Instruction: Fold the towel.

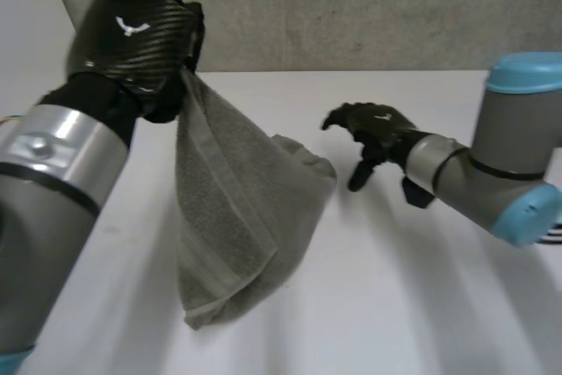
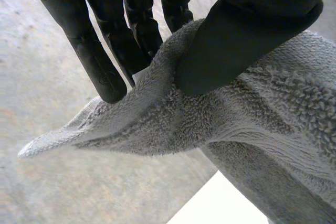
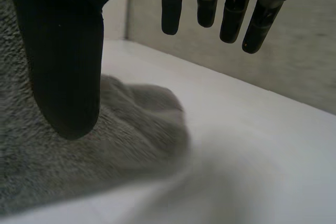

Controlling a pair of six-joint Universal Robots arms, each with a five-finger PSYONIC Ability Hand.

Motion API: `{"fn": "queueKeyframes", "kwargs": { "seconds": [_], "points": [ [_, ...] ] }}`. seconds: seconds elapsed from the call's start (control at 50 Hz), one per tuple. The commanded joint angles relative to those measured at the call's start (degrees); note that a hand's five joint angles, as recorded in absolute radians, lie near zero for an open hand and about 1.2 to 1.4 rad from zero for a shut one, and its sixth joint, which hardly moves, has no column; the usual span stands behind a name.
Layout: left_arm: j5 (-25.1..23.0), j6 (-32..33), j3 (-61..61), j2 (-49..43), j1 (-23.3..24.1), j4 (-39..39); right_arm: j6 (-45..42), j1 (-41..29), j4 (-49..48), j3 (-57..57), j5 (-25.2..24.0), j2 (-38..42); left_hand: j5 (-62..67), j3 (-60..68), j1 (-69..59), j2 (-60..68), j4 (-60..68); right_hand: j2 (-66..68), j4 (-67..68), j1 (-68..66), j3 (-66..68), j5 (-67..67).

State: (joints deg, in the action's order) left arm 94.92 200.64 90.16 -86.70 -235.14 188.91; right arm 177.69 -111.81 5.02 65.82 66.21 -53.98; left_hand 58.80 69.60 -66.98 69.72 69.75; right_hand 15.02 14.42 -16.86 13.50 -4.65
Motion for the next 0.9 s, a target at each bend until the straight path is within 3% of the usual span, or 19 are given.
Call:
{"fn": "queueKeyframes", "kwargs": {
  "seconds": [0.02, 0.06, 0.08, 0.1, 0.14, 0.16, 0.18, 0.2, 0.24, 0.26, 0.3, 0.32, 0.36, 0.38, 0.42, 0.52, 0.6, 0.74, 0.9],
  "points": [
    [0.0, 0.0, 1.6, 7.6, -2.2, 0.1, 6.8, -6.0, 4.6, -15.1, -5.8, 15.5, 11.2, 10.4, -13.0, 10.3, 10.3, -5.0, -4.4, 6.9, -3.5, 4.7],
    [0.0, 0.0, 1.6, 9.0, -3.0, 0.1, 6.8, -6.9, 4.6, -16.4, -5.6, 17.1, 11.2, 10.4, -13.0, 10.3, 10.3, -5.0, -4.4, 6.9, -3.5, 4.7],
    [0.0, 0.0, 1.6, 9.0, -3.0, 0.1, 6.8, -7.5, 4.6, -17.9, -5.4, 18.6, 11.2, 10.4, -13.0, 10.3, 10.3, 9.5, 10.1, -7.7, 11.0, -9.9],
    [-0.1, 0.0, 1.6, 9.4, -3.3, 0.1, 6.8, -7.5, 4.6, -17.9, -5.4, 18.6, 11.2, 10.4, -13.0, 10.3, 10.3, 9.7, 10.3, -7.9, 11.2, -10.1],
    [0.0, 0.0, 1.5, 9.5, -3.7, 0.1, 6.6, -8.2, 3.9, -21.0, -3.9, 19.7, 11.2, 10.4, -13.0, 10.3, 10.3, 46.9, 47.5, -45.0, 48.4, -47.2],
    [-0.1, 0.1, 1.3, 9.5, -4.4, 0.1, 6.6, -8.2, 3.9, -21.0, -3.9, 19.7, 11.2, 10.4, -13.0, 10.3, 10.3, 47.0, 47.6, -45.2, 48.6, -47.4],
    [-0.1, 0.1, 1.3, 9.5, -4.5, 0.1, 6.4, -8.1, 2.8, -23.1, -1.9, 19.5, 11.2, 10.4, -13.0, 10.3, 10.3, 63.0, 63.6, -61.2, 64.6, -63.4],
    [-0.1, 0.1, 1.2, 9.5, -5.4, 0.3, 6.4, -8.1, 2.8, -23.1, -1.9, 19.5, 11.2, 10.4, -13.0, 10.3, 10.3, 63.2, 63.8, -61.4, 64.7, -63.6],
    [-0.5, 0.1, 0.7, 9.4, -6.4, 0.5, 5.1, -8.1, -1.9, -26.0, 4.2, 17.7, 11.2, 10.4, -13.0, 10.3, 10.3, 65.0, 65.6, -63.1, 66.5, -65.3],
    [-1.4, 0.2, 0.2, 8.8, -7.8, 1.1, 5.1, -8.1, -1.9, -26.0, 4.3, 17.7, 11.2, 10.4, -13.0, 10.3, 10.3, 65.0, 65.6, -63.1, 66.5, -65.3],
    [-2.4, 0.1, -0.5, 8.4, -9.4, 2.4, 2.5, -8.1, -9.8, -25.7, 10.5, 11.7, 11.2, 10.4, -13.0, 10.3, 10.3, 65.0, 65.6, -63.1, 66.5, -65.3],
    [-3.8, -0.1, -1.3, 7.7, -11.2, 4.2, 2.5, -8.1, -9.9, -25.7, 10.5, 11.7, 11.2, 10.4, -13.0, 10.3, 10.3, 65.0, 65.6, -63.1, 66.5, -65.3],
    [-5.1, -0.2, -2.2, 6.2, -13.0, 6.7, -0.5, -7.9, -20.1, -21.6, 15.1, 4.7, 11.2, 10.4, -13.0, 10.3, 10.3, 65.0, 65.6, -63.1, 66.5, -65.3],
    [-6.1, -0.3, -3.2, 4.3, -14.4, 9.4, -0.5, -7.9, -20.1, -21.6, 15.1, 4.7, 11.2, 10.4, -13.0, 10.3, 10.3, 65.0, 65.6, -63.1, 66.5, -65.3],
    [-6.7, -0.3, -4.9, 2.3, -15.1, 12.0, -2.9, -7.6, -31.8, -15.1, 18.0, -2.2, 11.2, 10.4, -13.0, 10.3, 10.3, 65.0, 65.6, -63.1, 66.5, -65.3],
    [-7.1, -0.3, -9.3, -2.6, -15.8, 17.3, -7.6, -7.5, -39.9, -4.9, 19.6, -10.8, 11.2, 10.4, -13.0, 10.3, 10.3, 65.0, 65.6, -63.1, 66.5, -65.3],
    [-7.1, -0.3, -11.0, -8.5, -15.6, 17.5, -11.0, -7.7, -37.2, -0.2, 19.3, -12.9, 11.2, 10.4, -13.0, 10.3, 10.3, 65.0, 65.6, -63.1, 66.5, -65.3],
    [-7.9, -0.2, -4.9, -14.6, -15.4, 17.5, -21.4, -8.5, -18.4, 7.4, 19.7, -11.9, 11.2, 10.4, -13.0, 10.3, 10.3, 65.0, 65.6, -63.1, 66.5, -65.3],
    [-13.2, 0.5, 5.6, -24.2, -15.7, 17.4, -24.3, -9.7, -4.7, 13.9, 20.1, -7.5, 11.2, 10.4, -13.0, 10.3, 10.3, 65.0, 65.6, -63.1, 66.5, -65.3]
  ]
}}
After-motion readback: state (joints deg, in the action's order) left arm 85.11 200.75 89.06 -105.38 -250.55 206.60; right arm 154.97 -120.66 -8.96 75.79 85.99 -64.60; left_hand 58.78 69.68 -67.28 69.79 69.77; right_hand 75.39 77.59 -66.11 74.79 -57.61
